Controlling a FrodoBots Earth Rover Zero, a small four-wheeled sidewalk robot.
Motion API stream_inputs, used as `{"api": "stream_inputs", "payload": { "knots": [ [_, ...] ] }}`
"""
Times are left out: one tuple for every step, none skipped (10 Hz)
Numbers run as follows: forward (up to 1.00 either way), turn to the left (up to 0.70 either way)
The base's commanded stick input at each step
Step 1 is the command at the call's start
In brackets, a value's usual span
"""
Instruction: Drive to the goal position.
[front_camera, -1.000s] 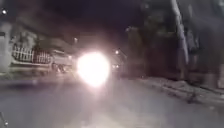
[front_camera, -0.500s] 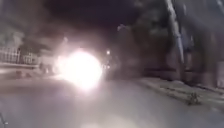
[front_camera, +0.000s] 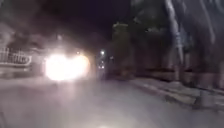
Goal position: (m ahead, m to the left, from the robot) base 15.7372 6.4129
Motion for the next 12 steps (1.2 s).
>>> {"api": "stream_inputs", "payload": {
  "knots": [
    [0.7,0.0],
    [0.7,0.0],
    [0.7,0.0],
    [0.7,0.0],
    [0.7,0.0],
    [0.7,0.0],
    [0.7,0.0],
    [0.7,0.0],
    [0.7,0.0],
    [0.7,0.0],
    [0.7,0.0],
    [0.7,0.0]
  ]
}}
